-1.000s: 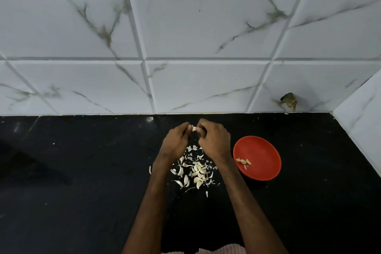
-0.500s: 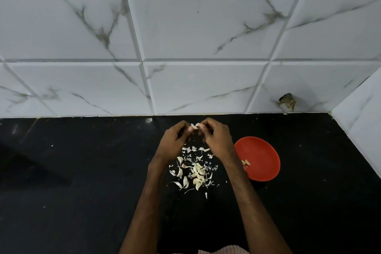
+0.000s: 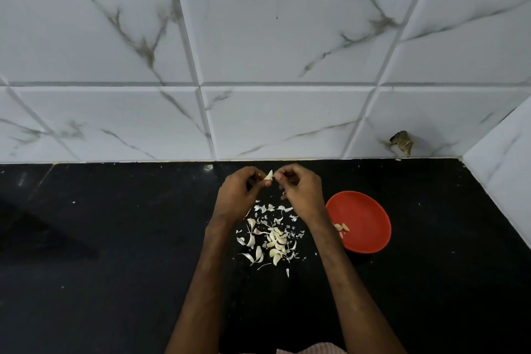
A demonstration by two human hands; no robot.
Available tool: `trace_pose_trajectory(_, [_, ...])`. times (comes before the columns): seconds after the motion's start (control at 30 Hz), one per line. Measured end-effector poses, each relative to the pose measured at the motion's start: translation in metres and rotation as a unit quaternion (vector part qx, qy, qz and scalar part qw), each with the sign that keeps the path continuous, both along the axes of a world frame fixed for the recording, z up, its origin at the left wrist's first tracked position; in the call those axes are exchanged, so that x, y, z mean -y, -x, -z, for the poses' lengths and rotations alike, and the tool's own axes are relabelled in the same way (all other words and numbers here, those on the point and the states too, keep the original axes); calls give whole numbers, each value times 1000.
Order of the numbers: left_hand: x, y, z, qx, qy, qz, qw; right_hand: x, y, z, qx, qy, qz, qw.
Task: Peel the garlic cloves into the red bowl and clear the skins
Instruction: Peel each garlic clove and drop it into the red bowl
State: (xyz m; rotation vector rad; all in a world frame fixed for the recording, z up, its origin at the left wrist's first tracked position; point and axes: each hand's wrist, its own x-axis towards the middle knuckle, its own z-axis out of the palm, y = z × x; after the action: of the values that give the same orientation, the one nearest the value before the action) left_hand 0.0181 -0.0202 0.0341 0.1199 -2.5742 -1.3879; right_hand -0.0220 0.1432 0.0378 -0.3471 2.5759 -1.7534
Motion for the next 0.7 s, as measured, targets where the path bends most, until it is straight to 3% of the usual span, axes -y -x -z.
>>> trace_pose_trajectory(0.1, [-2, 1, -3, 5, 57, -3, 998, 5, -3, 0, 28, -17, -16, 999])
trace_pose_trajectory(0.27, [-2, 2, -4, 14, 104, 14, 994, 12, -5, 1, -12, -54, -23, 998])
trace_pose_trajectory(0.7, [-2, 2, 0, 24, -73, 42, 996, 9, -3, 3, 3, -7, -39, 999])
